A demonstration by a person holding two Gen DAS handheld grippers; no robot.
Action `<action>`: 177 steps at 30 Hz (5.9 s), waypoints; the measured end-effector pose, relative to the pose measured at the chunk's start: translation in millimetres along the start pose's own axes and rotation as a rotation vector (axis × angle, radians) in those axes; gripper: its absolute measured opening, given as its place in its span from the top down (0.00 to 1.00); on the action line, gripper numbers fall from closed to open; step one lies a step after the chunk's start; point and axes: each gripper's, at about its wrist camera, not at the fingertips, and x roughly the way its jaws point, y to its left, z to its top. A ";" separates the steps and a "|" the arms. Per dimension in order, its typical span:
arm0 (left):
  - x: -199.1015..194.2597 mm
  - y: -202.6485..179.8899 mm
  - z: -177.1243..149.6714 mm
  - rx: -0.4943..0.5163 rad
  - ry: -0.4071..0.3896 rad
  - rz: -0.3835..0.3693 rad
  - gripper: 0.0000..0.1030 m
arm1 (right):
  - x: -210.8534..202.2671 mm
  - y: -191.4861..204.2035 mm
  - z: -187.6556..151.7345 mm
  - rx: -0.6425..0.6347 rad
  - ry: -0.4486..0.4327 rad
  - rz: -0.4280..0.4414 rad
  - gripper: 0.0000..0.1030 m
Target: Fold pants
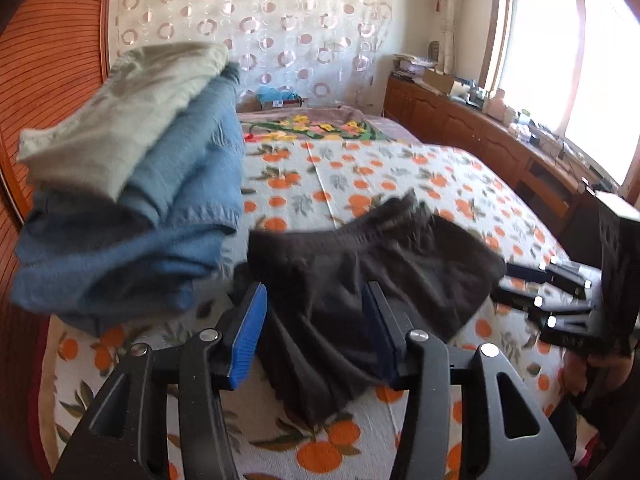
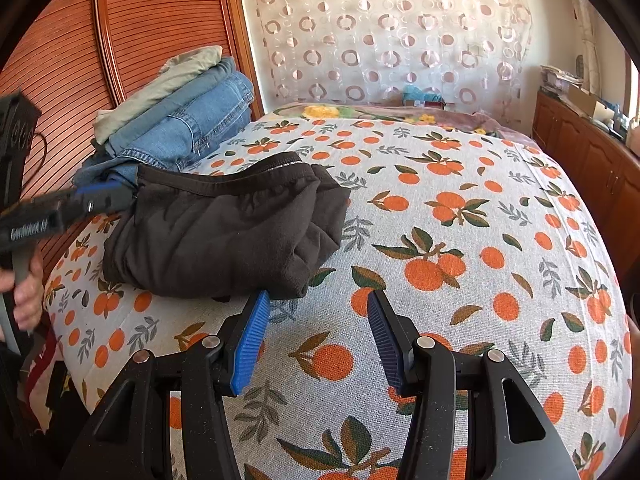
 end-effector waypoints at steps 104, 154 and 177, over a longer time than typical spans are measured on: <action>24.5 0.2 -25.1 0.000 0.128 -0.081 0.60 | 13.4 3.5 29.0 -0.034 0.111 0.003 0.58; -27.1 -10.9 -22.1 -0.023 0.012 -0.242 0.84 | -32.1 21.3 34.5 -0.124 -0.081 0.083 0.88; -88.7 46.7 74.7 0.033 -0.267 -0.040 0.84 | -15.3 69.2 161.9 -0.304 -0.295 0.093 0.88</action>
